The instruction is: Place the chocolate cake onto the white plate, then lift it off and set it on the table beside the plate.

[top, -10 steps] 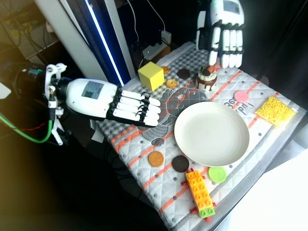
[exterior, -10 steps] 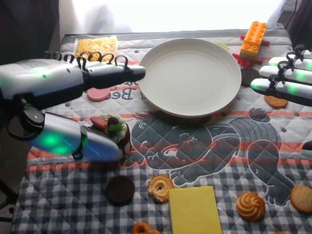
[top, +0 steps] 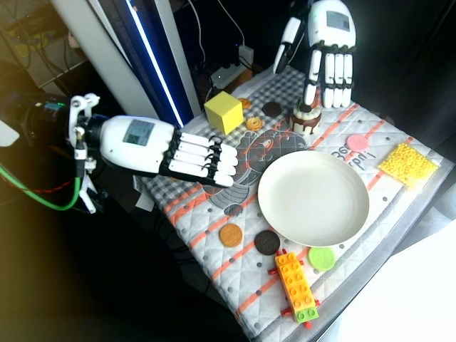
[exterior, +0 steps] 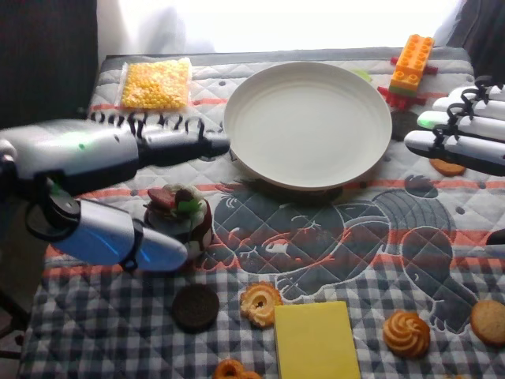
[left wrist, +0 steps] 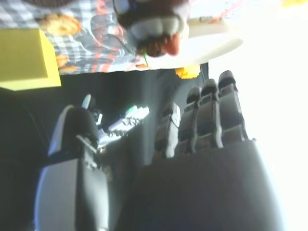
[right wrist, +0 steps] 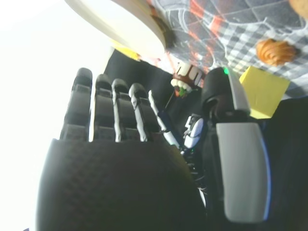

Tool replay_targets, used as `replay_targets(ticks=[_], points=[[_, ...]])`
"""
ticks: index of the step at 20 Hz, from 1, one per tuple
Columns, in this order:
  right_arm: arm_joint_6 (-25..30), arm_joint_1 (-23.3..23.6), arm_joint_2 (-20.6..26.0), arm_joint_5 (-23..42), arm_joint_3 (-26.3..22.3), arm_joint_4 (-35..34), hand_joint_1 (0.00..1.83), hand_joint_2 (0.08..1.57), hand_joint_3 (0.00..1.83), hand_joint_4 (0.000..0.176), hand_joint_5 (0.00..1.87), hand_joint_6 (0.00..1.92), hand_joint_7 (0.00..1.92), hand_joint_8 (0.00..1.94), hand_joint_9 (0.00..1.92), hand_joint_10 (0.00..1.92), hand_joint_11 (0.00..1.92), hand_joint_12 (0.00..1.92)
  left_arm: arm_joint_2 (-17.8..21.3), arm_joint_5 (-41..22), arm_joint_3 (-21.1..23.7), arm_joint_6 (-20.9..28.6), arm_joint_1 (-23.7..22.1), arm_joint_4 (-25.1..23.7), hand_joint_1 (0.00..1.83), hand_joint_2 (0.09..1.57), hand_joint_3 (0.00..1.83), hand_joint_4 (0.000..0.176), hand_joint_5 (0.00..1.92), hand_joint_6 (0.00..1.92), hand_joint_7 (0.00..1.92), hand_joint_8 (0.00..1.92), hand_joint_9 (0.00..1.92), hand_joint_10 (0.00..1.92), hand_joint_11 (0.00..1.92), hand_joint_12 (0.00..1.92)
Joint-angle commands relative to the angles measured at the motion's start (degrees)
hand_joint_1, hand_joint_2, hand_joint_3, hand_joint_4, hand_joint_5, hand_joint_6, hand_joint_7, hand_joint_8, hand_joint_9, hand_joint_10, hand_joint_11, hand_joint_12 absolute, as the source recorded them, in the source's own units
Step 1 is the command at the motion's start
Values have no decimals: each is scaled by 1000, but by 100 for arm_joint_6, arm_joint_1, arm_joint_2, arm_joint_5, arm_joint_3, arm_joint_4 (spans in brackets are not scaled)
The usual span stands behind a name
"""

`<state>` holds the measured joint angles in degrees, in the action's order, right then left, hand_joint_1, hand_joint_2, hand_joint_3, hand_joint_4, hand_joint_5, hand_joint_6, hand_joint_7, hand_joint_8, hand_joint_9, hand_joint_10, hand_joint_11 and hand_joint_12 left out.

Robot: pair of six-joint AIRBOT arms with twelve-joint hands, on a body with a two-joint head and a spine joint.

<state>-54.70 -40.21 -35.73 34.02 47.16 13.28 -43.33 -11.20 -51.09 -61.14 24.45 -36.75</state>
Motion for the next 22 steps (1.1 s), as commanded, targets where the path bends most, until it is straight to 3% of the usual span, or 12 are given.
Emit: replay_targets(ticks=[1,4,5,6,7,8,9,10,15,18,19,22], points=[[5,29,0,622,7,-132,580,1221,1,0,0,0,0,0,0,0,0,145,-52,-213,-79,38,6,91,648,1053,29,174,0,0,0,0,0,0,0,0],[5,-10,-12,622,10,-190,618,1211,0,0,0,0,0,0,0,0,0,0,-220,-50,-213,39,127,129,794,1052,22,176,0,0,15,5,0,0,42,21],[5,-18,-12,626,11,-203,610,1212,0,0,0,0,0,0,0,0,0,0,-286,0,-265,39,174,142,847,1104,0,166,24,50,64,82,56,33,8,990],[5,-27,-12,632,11,-210,623,1205,0,0,0,0,0,0,0,0,0,0,-317,7,-292,40,209,168,901,1125,0,144,94,14,149,27,10,371,1,1594],[5,-33,-14,635,11,-220,608,1201,0,0,0,0,0,0,0,0,34,16,-328,-5,-305,40,225,200,943,1197,17,84,199,52,230,68,1,933,0,1856],[5,-45,-15,639,12,-235,585,1204,0,0,0,0,0,0,0,0,45,26,-340,-22,-313,40,233,230,1097,1195,6,30,292,483,102,910,0,1487,34,1908],[5,-57,-15,644,11,-250,565,1204,0,0,0,0,0,0,0,0,33,26,-350,-50,-316,40,241,252,1165,1186,1,0,205,909,124,1306,107,1681,159,1918],[5,-68,-15,648,11,-262,579,1210,0,0,0,0,0,0,0,0,27,30,-361,-86,-319,41,248,267,982,1430,4,0,268,1679,382,1798,147,1872,240,1920],[5,-121,-10,650,10,-291,629,1214,0,0,0,0,0,0,0,0,0,476,-376,-281,-343,44,251,351,912,1494,4,22,325,1910,407,1910,132,1903,246,1921],[5,-128,-7,664,8,-304,612,1232,1,0,0,0,0,0,0,0,0,205,-300,-639,-337,49,167,521,948,1467,0,33,381,1866,424,1847,114,1849,184,1921],[5,-130,-16,677,7,-305,638,1227,0,0,0,0,0,0,0,0,0,40,-302,-745,-355,49,49,550,914,1420,0,0,457,1764,173,1753,101,1860,180,1921],[5,-132,-35,687,8,-305,624,1237,4,0,0,0,0,0,0,0,35,25,-467,-828,-461,-168,-329,657,907,1392,1,0,493,1715,57,1715,64,1898,149,1921]])
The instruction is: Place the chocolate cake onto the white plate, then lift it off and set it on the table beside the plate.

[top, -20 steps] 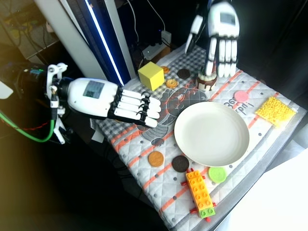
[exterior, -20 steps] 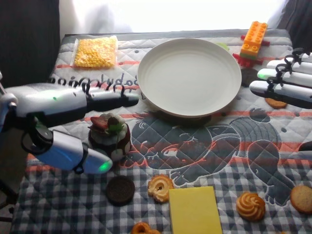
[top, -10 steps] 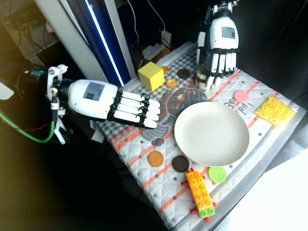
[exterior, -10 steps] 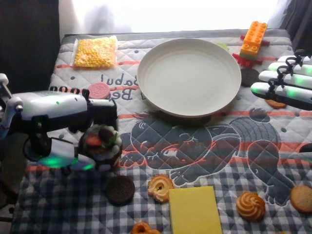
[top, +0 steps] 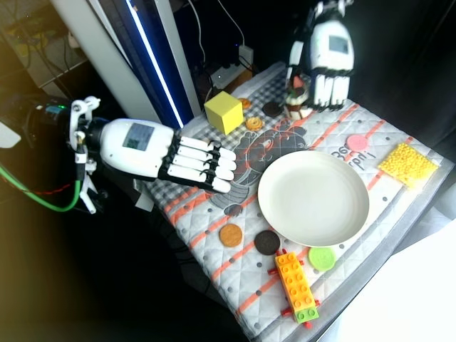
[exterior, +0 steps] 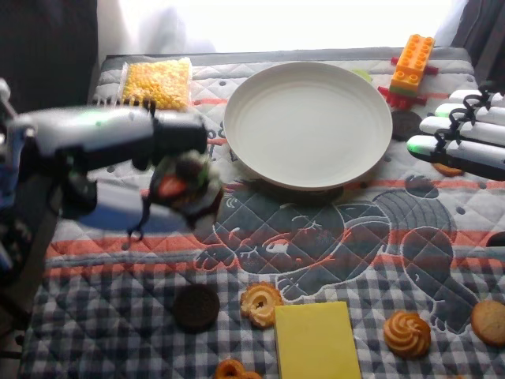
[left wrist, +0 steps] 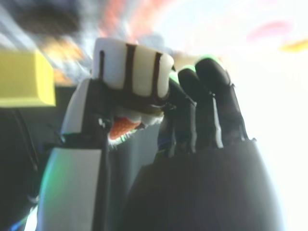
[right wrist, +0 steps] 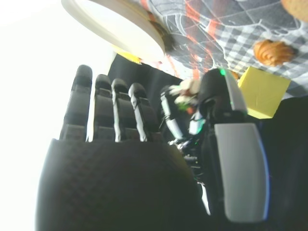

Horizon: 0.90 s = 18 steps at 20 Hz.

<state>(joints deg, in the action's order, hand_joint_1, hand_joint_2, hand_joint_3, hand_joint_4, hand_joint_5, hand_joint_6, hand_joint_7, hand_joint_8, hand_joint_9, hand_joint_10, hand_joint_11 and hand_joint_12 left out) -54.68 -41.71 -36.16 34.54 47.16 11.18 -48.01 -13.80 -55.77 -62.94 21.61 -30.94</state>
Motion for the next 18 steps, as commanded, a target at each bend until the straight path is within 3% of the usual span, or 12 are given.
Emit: replay_targets(ticks=[1,3,4,5,7,9,11,13,14,15,17,18], points=[[3,19,5,636,10,-95,625,1240,4,0,0,0,0,0,0,0,11,19,-89,-529,-49,-132,-152,147,912,1397,1,0,485,1727,32,1760,82,1916,183,1921],[3,19,-7,639,14,-95,611,1242,4,0,0,0,0,0,0,0,4,19,-356,-400,-243,-421,-333,370,913,1389,0,0,495,1713,31,1701,52,1859,159,1921],[3,19,-16,639,19,-95,593,1249,6,0,0,0,0,0,0,0,0,3,-516,-353,-383,-434,-425,412,1073,1264,0,0,205,1630,62,1665,118,1788,172,1921],[3,19,-24,639,24,-95,588,1251,6,0,0,0,0,0,0,0,0,0,-721,-290,-562,-438,-540,486,1127,1224,0,0,125,1607,60,1687,140,1811,214,1921],[3,18,-33,639,26,-95,608,1249,4,0,0,0,0,0,0,0,0,0,-1116,-124,-925,-443,-738,588,1265,1158,0,0,147,1521,139,1465,217,1606,242,1783],[3,13,-49,639,35,-92,640,1242,0,0,0,0,0,0,0,0,10,6,-1353,-65,-1146,-473,-838,741,1292,1115,0,0,184,1532,129,1549,178,1735,221,1904],[3,13,-93,639,62,-92,626,1235,0,0,0,0,0,0,0,0,43,25,-1662,13,-1393,-1172,-926,1522,1237,1142,5,0,179,1498,163,1688,321,1835,494,1920],[3,13,-114,639,75,-92,565,1244,2,0,0,0,0,0,0,0,16,25,-1920,163,-1553,-1735,-977,1938,1115,1183,6,0,171,1490,116,1630,294,1838,501,1921],[3,13,-120,639,81,-91,566,1243,0,0,0,0,0,0,0,0,2,188,-2041,234,-1637,-2021,-979,2206,1017,1297,11,0,494,1571,158,1560,182,1724,295,1885],[3,12,-129,639,87,-91,558,1242,0,0,0,0,0,0,0,0,0,318,-2198,307,-1764,-2250,-979,2433,974,1333,8,0,547,1613,149,1567,156,1711,260,1897],[4,12,-132,639,97,-91,572,1235,0,0,0,0,0,0,0,0,0,646,-2574,454,-2131,-2314,-977,2680,975,1337,0,0,572,1612,223,1688,273,1846,381,1920],[4,12,-135,639,101,-90,567,1233,0,0,0,0,0,0,0,0,0,790,-2726,575,-2303,-2316,-977,2746,1134,1206,0,0,302,1621,227,1648,264,1793,351,1921]])
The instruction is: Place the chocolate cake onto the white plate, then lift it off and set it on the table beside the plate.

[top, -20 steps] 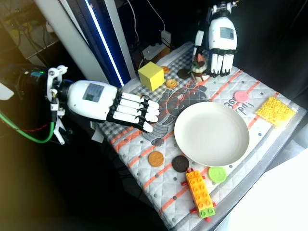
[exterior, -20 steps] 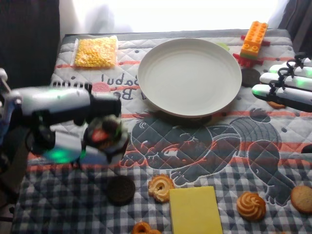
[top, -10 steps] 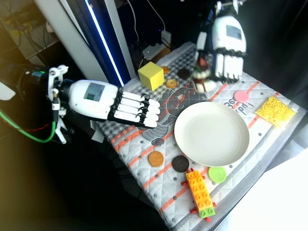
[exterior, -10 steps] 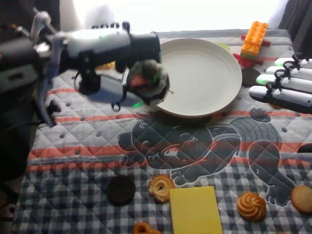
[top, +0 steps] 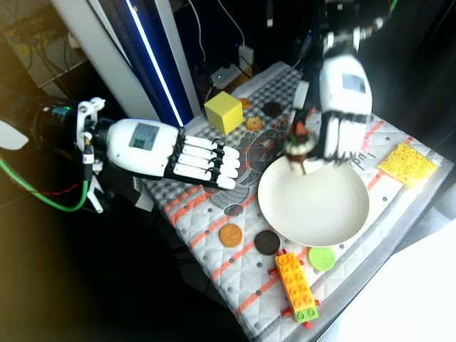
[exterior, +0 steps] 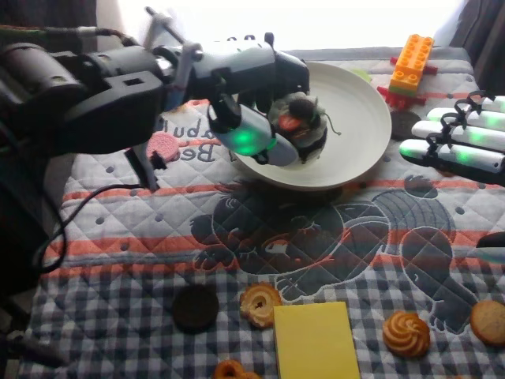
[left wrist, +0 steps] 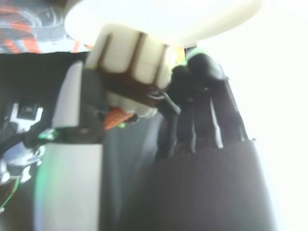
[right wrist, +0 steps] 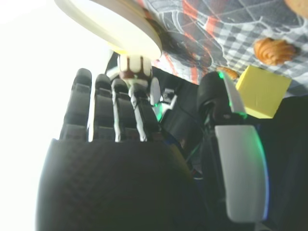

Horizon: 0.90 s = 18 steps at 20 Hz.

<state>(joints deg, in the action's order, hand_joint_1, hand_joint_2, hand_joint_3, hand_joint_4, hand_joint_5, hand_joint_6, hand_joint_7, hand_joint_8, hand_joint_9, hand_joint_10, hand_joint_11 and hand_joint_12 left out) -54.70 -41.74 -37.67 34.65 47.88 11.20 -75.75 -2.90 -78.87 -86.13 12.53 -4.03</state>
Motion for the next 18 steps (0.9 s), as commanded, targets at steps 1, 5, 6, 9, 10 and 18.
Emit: replay_targets(ticks=[1,5,6,9,10,18], points=[[6,12,9,628,33,-91,561,1233,0,0,0,0,0,0,0,0,0,874,-96,-416,-170,2,-70,129,1198,1153,0,0,266,1524,251,1518,241,1690,290,1921],[7,6,-32,628,61,-90,527,1232,0,0,0,0,0,0,0,0,0,958,-493,-117,-697,3,-34,418,1154,1164,0,0,314,1097,273,750,183,962,59,1576],[10,-2,-33,628,63,-90,519,1232,0,0,0,0,0,0,0,0,0,916,-544,-89,-790,3,-8,511,1113,1159,0,0,310,747,351,398,215,672,11,1482],[32,-11,-33,628,63,-91,536,1223,0,0,0,0,0,0,0,0,0,905,-489,-93,-774,0,44,595,1059,1123,0,60,191,178,102,11,59,184,0,1086],[37,-19,-33,628,63,-91,554,1221,0,0,0,0,0,0,0,0,0,690,-423,-104,-722,-2,59,579,952,1087,0,114,86,76,20,1,11,36,0,826],[181,-51,-1,690,61,-96,572,1209,0,0,0,0,0,0,0,0,0,852,890,-1366,576,48,239,499,673,1074,7,176,0,0,0,0,0,0,0,0]])
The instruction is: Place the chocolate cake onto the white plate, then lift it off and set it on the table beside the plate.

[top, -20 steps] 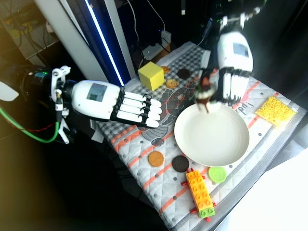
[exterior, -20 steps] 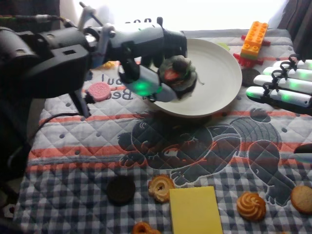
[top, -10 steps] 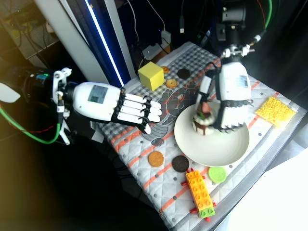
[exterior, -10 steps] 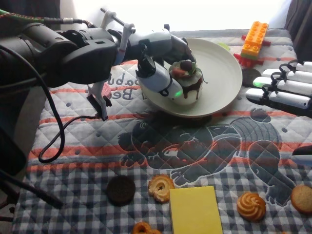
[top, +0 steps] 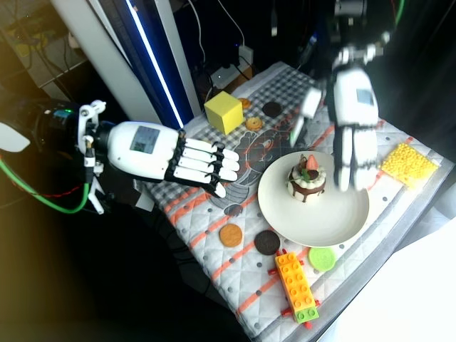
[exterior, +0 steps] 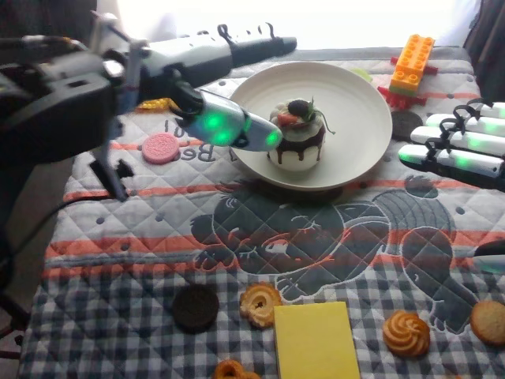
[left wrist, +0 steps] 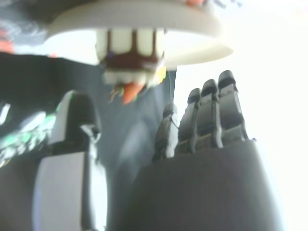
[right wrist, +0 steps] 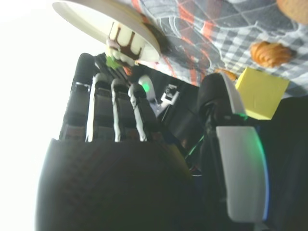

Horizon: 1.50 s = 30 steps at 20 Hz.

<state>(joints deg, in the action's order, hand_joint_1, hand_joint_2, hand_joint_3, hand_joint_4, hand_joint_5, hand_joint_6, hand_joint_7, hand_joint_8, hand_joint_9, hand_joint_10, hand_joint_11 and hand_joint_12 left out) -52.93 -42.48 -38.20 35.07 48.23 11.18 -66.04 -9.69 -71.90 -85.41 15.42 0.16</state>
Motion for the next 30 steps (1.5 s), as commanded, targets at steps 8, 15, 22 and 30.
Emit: replay_targets(ticks=[8,15,22,30], points=[[164,379,-258,776,387,-125,626,1236,0,2,0,0,47,8,179,93,0,1204,1504,-2089,1425,469,1025,-607,686,1378,13,86,167,58,37,12,2,0,13,8],[171,990,-1112,512,1102,-370,704,1272,1,0,0,0,0,0,0,0,0,497,1948,-2484,1887,1253,1909,-1052,484,1406,0,0,339,37,265,11,207,42,0,1028],[32,1746,-2240,-287,1961,-357,844,1228,0,0,23,7,38,4,103,62,0,1225,2022,-2382,1989,1295,2025,-1247,545,1388,0,20,317,10,243,1,225,69,0,1153],[-94,2116,-2893,-715,2408,-359,918,1205,1,7,0,0,25,3,71,1091,12,1861,1960,-2266,2007,1323,1912,-1462,649,1340,0,32,296,5,240,2,49,603,0,1390]])
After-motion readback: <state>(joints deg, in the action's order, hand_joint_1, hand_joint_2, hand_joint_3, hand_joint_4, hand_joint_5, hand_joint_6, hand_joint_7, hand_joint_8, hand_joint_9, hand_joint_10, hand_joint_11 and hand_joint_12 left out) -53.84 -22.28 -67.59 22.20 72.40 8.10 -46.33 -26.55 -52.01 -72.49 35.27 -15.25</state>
